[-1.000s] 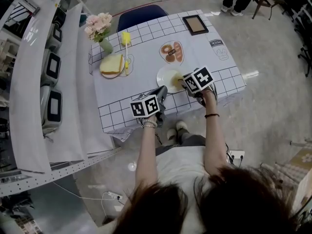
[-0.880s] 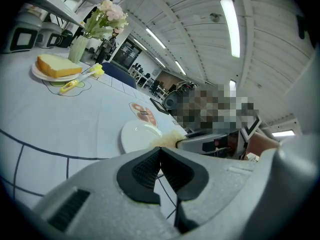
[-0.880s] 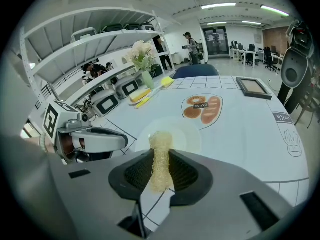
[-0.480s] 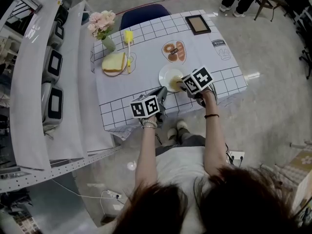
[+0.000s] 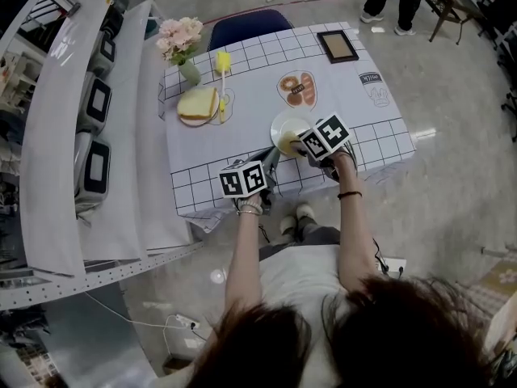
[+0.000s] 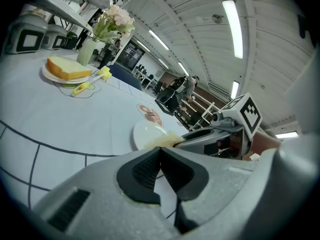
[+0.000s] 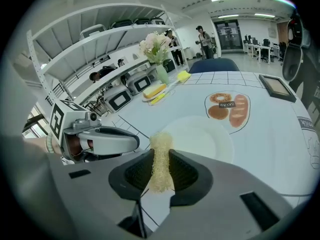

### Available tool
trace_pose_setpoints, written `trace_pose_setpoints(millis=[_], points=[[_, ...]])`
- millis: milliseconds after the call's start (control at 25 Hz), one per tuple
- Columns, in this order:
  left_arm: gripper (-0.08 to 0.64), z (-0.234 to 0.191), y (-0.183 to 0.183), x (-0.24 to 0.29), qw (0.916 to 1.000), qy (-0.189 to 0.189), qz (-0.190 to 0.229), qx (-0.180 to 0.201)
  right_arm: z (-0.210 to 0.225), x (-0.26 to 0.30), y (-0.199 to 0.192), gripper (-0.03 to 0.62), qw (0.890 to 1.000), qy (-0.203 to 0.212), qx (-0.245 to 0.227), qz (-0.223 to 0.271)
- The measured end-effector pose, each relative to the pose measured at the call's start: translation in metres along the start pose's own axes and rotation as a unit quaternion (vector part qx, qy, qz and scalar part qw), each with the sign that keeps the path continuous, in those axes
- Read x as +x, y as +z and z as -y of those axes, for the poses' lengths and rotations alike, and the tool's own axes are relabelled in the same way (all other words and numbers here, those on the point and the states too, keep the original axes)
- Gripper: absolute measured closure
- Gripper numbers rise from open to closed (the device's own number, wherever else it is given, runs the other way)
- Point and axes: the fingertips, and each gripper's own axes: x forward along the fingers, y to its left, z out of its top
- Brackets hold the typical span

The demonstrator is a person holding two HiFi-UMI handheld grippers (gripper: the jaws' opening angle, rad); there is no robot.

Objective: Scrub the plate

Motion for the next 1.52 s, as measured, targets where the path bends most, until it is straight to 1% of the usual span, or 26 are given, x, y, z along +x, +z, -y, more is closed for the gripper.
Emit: trace_pose_setpoints(millis=[280, 680, 880, 1000, 1080, 1200, 1320, 1400, 1520], points=[[0.549, -0.008, 0.006, -0.003, 0.9999, 0.011, 0.006, -0.003, -0.006, 0.010, 0.011, 0.512, 1.000, 0.016, -0.006, 0.005], [0.549, -0.017, 0.013, -0.005, 0.9997, 0.020, 0.016, -0.008, -0.002, 0.017, 0.022, 0.512, 1.000, 0.015, -0.009, 0.016], [0.549, -0.019, 0.014, -0.002, 0.9996, 0.023, 0.016, -0.011, 0.002, 0.019, 0.024, 0.512, 1.000, 0.017, -0.002, 0.019], [0.549, -0.016, 0.022, -0.002, 0.9995, 0.021, 0.021, -0.011, 0.002, 0.018, 0.027, 0.512, 0.999, 0.024, 0.001, 0.022], [0.549, -0.013, 0.033, -0.002, 0.9995, 0.017, 0.028, -0.002, 0.001, 0.015, 0.035, 0.512, 0.999, 0.034, -0.002, 0.029], [0.549, -0.008, 0.052, -0.008, 0.9989, 0.013, 0.043, 0.016, 0.001, 0.005, 0.049, 0.512, 0.998, 0.044, -0.019, 0.046], [0.549, -0.003, 0.065, -0.018, 0.9970, 0.017, 0.062, 0.043, 0.001, -0.010, 0.059, 0.512, 0.995, 0.045, -0.056, 0.071], [0.549, 0.000, 0.074, -0.025, 0.9947, 0.020, 0.079, 0.063, 0.000, -0.023, 0.070, 0.512, 0.990, 0.048, -0.066, 0.114], [0.549, 0.013, 0.088, -0.032, 0.9904, 0.016, 0.106, 0.087, -0.006, -0.043, 0.085, 0.512, 0.977, 0.064, -0.063, 0.191]])
